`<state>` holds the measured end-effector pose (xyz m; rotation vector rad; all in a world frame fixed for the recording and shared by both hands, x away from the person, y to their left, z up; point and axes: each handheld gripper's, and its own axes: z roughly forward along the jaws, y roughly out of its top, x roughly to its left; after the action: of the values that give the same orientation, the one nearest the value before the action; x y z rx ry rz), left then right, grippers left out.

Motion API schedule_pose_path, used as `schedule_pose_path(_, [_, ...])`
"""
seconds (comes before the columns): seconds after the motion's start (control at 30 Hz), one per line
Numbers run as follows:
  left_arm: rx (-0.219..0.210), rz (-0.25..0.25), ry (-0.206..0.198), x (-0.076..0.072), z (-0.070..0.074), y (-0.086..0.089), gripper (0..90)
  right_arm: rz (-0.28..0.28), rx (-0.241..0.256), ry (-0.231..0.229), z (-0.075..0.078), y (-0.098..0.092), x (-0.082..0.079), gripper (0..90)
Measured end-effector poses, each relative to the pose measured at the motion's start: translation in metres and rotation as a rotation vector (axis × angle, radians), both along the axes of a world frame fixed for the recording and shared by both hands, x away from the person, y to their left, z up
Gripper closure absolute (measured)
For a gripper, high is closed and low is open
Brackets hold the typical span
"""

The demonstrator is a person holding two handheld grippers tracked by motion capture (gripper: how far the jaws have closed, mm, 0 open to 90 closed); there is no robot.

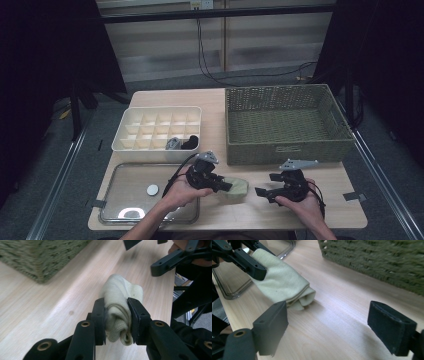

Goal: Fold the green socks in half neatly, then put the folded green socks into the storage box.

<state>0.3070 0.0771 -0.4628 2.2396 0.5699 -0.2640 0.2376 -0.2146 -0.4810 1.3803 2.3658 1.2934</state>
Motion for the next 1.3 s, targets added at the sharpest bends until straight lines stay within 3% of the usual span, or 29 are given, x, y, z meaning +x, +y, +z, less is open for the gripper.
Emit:
schedule_pose_path(0.07, [0.018, 0.003, -0.007, -0.001, 0.002, 0.003, 69.1, -0.007, 0.001, -0.008, 0.0, -0.002, 0.0, 13.6])
schedule_pose_path(0.33, [0.008, -0.004, 0.001, 0.002, 0.01, 0.022, 68.8, -0.03, -0.004, -0.028, 0.002, -0.009, 0.001, 6.6])
schedule_pose_path(0.57, [-0.004, 0.038, 0.016, 0.008, 0.013, 0.042, 68.8, -0.036, 0.039, -0.043, 0.002, -0.013, 0.002, 6.1])
schedule_pose_path(0.63, [-0.008, 0.05, 0.02, 0.007, 0.015, 0.048, 68.8, -0.042, 0.031, -0.046, 0.002, -0.014, 0.001, 6.0])
schedule_pose_path(0.8, [0.022, 0.069, -0.005, 0.005, 0.018, 0.057, 68.8, -0.033, 0.011, -0.06, 0.0, -0.013, 0.0, 5.5])
schedule_pose_path(0.83, [0.01, 0.069, 0.006, 0.007, 0.018, 0.059, 68.8, -0.037, 0.011, -0.059, 0.0, -0.013, 0.0, 5.4])
schedule_pose_path(0.87, [0.03, 0.077, 0.005, 0.008, 0.02, 0.059, 68.7, -0.042, 0.018, -0.056, 0.0, -0.014, 0.0, 5.3])
schedule_pose_path(1.3, [0.06, 0.112, -0.017, 0.017, 0.043, 0.09, 68.8, -0.048, 0.018, -0.07, -0.002, -0.014, 0.0, 4.3])
